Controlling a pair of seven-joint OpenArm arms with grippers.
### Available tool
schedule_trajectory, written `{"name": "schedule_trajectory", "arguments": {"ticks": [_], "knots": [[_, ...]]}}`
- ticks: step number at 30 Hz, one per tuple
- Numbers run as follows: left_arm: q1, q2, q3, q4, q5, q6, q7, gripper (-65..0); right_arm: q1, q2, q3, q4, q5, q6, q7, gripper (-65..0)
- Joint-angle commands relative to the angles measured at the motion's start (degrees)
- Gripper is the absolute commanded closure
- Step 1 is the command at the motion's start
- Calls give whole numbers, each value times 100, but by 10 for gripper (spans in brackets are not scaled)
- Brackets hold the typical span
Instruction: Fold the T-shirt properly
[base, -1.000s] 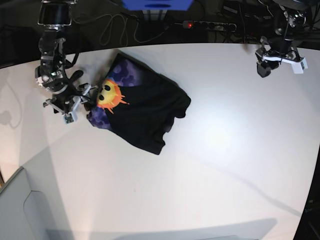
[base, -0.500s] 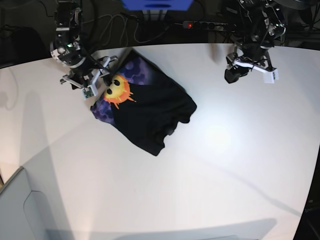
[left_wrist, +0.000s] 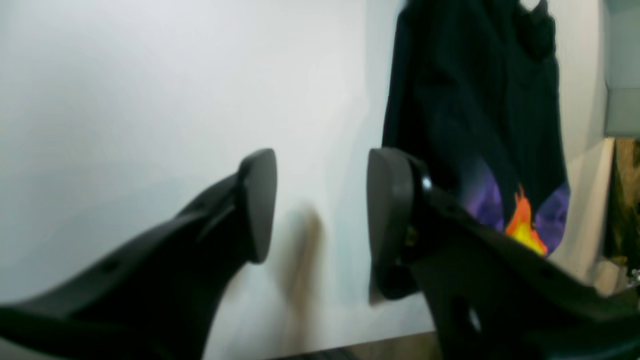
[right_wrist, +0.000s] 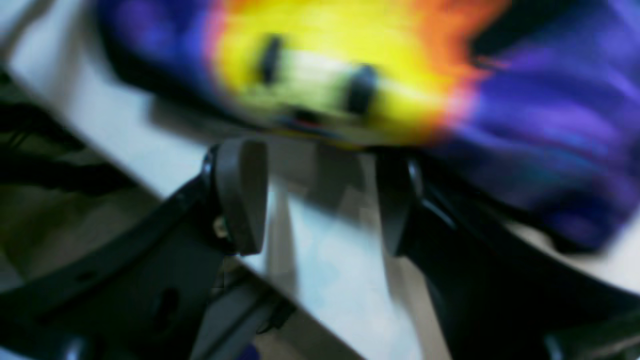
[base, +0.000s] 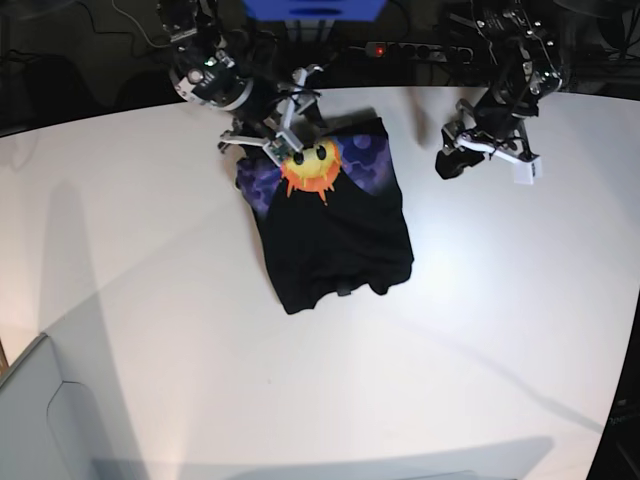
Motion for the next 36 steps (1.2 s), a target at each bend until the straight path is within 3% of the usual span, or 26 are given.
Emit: {"name": "schedule_trajectory", "arguments": {"ticks": [1, 4, 7, 13, 18, 25, 34, 36], "knots": [[32, -90, -38, 125, -109, -30, -78, -284, 30, 88, -2, 262, 82, 16, 148, -301], [32, -178, -398, 125, -126, -48, -34, -284, -66, 316, 147, 667, 82, 16, 130, -301], [41, -204, -961, 125, -126, -83, -34, -284, -260, 457, 710, 1071, 90, 8, 130, -301], [41, -292, -1910, 125, -126, -92, -25, -284, -14, 413, 1765, 974, 82, 8, 130, -301], [50, -424, -2280, 125, -126, -92, -25, -284, 382, 264, 1729, 280, 90, 16, 130, -301], [261, -538, -2499, 72, -126, -92, -25, -284, 232, 62, 1316, 122, 82, 16, 165, -301], [612, -529, -2508, 169, -126, -92, -25, -282, -418, 105, 1193, 966, 73, 8, 139, -301], [815, -564, -2508, 248, -126, -100, -25, -280, -699, 167, 1422, 1326, 73, 8, 130, -301]]}}
